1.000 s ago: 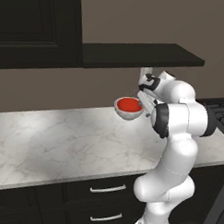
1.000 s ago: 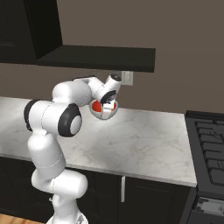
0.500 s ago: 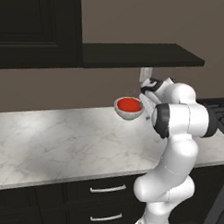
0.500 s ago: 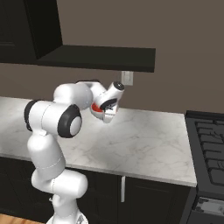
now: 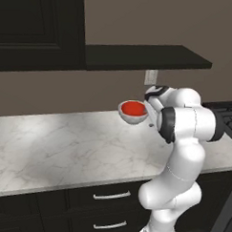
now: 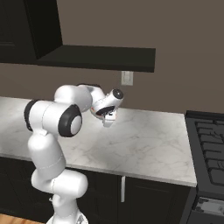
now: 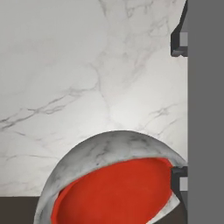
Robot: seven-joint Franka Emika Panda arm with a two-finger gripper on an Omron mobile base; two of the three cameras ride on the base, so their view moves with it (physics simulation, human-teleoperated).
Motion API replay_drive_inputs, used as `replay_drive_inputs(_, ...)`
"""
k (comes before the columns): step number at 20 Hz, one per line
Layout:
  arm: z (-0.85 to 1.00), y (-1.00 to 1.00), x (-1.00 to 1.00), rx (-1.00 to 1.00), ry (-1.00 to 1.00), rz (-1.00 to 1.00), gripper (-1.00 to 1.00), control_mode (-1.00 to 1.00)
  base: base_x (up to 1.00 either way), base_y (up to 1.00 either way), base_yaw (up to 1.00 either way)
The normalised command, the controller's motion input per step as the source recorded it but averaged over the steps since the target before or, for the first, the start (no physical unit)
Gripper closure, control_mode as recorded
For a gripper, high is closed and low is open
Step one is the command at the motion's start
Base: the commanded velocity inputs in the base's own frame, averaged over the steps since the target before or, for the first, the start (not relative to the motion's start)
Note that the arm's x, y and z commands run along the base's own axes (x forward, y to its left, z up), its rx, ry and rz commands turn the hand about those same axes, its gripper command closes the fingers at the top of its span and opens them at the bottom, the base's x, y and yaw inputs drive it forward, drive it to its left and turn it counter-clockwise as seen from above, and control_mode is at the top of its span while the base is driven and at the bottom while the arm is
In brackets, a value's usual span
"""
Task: Pick up the bowls on the counter and stack them on top of one another in the open cabinet. Place the smaller bowl on top of the larger bowl.
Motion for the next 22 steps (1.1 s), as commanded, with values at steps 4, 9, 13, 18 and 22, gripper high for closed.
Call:
replay_drive_inputs(4, -0.16, 0.0, 0.31, 0.0, -0.01, 0.0, -1.0, -1.0, 0.0, 0.0, 0.0)
replay_drive_inputs(9, -0.16, 0.0, 0.25, 0.0, 0.0, 0.0, -1.0, -1.0, 0.0, 0.0, 0.0)
replay_drive_inputs(13, -0.15, 0.0, 0.23, 0.0, 0.0, 0.0, -1.0, -1.0, 0.0, 0.0, 0.0)
replay_drive_inputs(18, -0.1, 0.0, 0.33, 0.0, 0.0, 0.0, -1.0, -1.0, 0.0, 0.0, 0.0)
replay_drive_inputs(22, -0.07, 0.0, 0.41, 0.0, 0.01, 0.0, -1.0, -1.0, 0.0, 0.0, 0.0)
